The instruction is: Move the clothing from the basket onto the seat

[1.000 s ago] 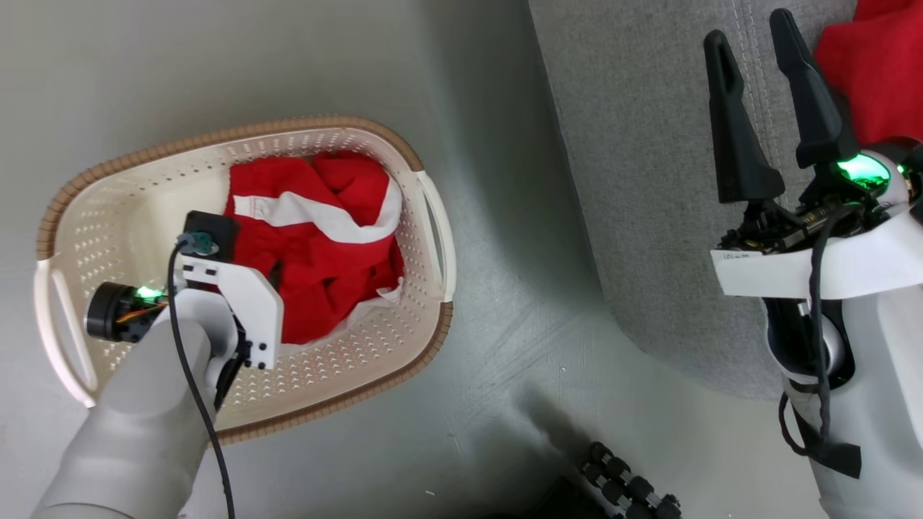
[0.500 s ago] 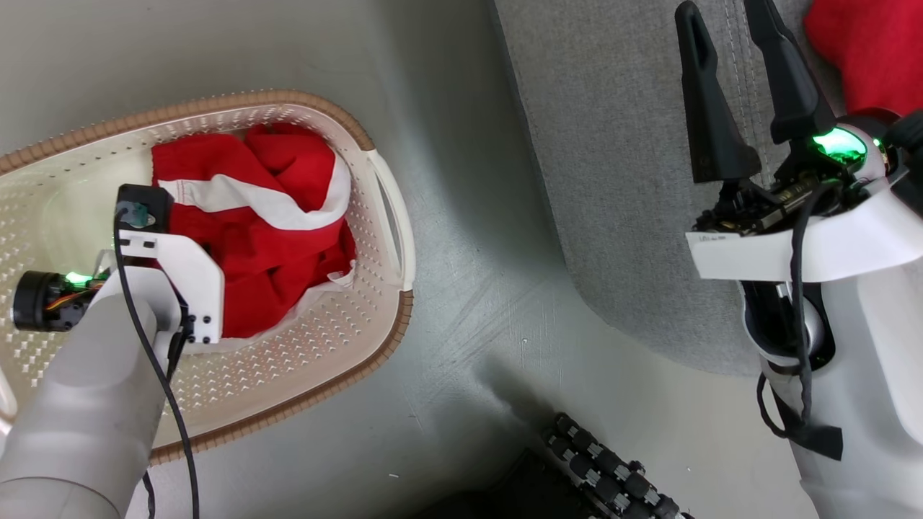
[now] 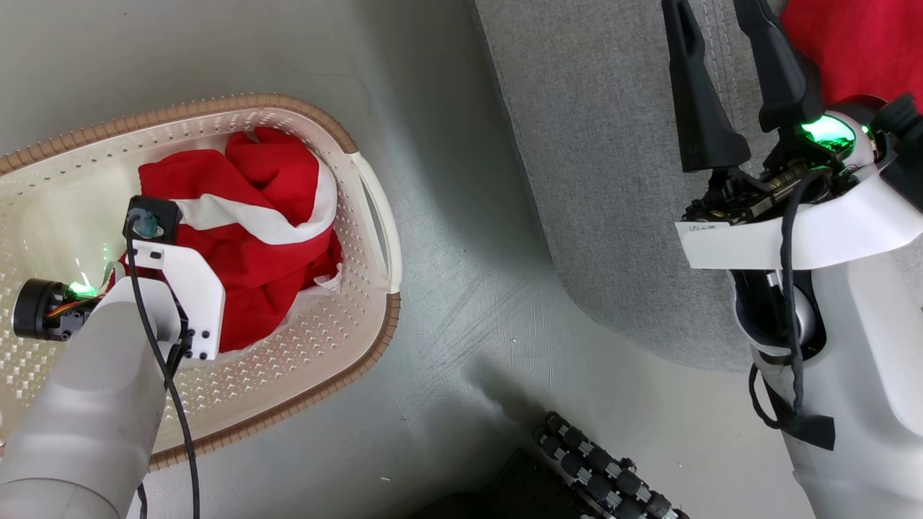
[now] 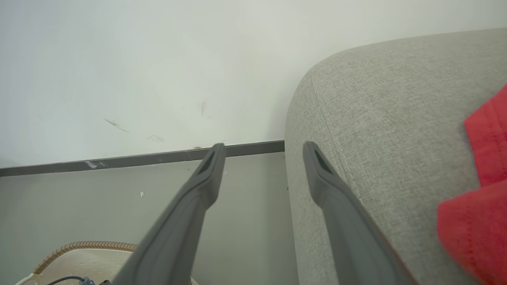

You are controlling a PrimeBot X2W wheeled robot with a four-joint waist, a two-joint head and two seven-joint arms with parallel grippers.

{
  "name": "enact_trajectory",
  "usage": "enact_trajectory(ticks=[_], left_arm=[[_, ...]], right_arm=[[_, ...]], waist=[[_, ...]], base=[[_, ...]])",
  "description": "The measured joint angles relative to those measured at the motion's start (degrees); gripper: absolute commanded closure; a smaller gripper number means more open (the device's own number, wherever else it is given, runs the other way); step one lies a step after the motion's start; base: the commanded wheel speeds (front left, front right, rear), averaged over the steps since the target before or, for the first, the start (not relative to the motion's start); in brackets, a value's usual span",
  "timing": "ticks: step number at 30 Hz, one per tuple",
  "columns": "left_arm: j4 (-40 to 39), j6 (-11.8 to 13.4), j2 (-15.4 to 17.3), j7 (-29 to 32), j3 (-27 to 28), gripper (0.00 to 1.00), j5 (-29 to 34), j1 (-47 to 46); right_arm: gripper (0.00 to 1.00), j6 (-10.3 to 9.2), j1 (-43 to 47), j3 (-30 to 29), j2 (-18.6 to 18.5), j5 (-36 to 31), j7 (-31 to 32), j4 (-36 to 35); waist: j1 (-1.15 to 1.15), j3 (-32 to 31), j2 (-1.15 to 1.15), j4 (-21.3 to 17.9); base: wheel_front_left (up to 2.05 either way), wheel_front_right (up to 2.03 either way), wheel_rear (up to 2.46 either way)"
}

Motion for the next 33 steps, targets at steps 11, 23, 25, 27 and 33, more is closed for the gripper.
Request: enact_trajectory(ticks=[11, 23, 25, 27, 33], left_arm=[[0.1, -1.9, -0.9, -1.1, 0.3, 1.00, -0.1, -0.1], [-1.1, -5.0, -3.1, -3.2, 0.5, 1.00, -1.5, -2.3], [-1.2, -5.4, -3.2, -3.7, 0.2, 1.00, -1.5, -2.3], [-1.4, -5.9, -3.4, -4.2, -0.1, 1.00, -1.5, -2.3], [-5.7, -7.6, -5.0, -10.8, 0.4, 1.00, -3.1, -2.2]], right_arm=[[0.00, 0.01, -1.3, -0.5, 0.2, 0.0, 0.0, 0.6], [0.00, 0.01, -3.0, -2.2, 0.3, 0.0, 0.0, 0.6], [0.00, 0.00, -3.4, -2.3, 0.3, 0.0, 0.0, 0.6], [0.00, 0.01, -3.4, -2.4, 0.3, 0.0, 0.0, 0.6], [0.00, 0.00, -3.5, -4.4, 0.4, -0.6, 0.0, 0.0]], waist=[[0.00, -1.1, 0.00, 0.1], [0.00, -3.3, 0.00, 0.9], [0.00, -3.7, 0.00, 1.2], [0.00, -4.3, 0.00, 1.4], [0.00, -7.4, 0.00, 3.0]], base=[[0.00, 0.00, 0.00], [0.00, 0.00, 0.00], [0.00, 0.00, 0.00], [0.00, 0.00, 0.00], [0.00, 0.00, 0.00]])
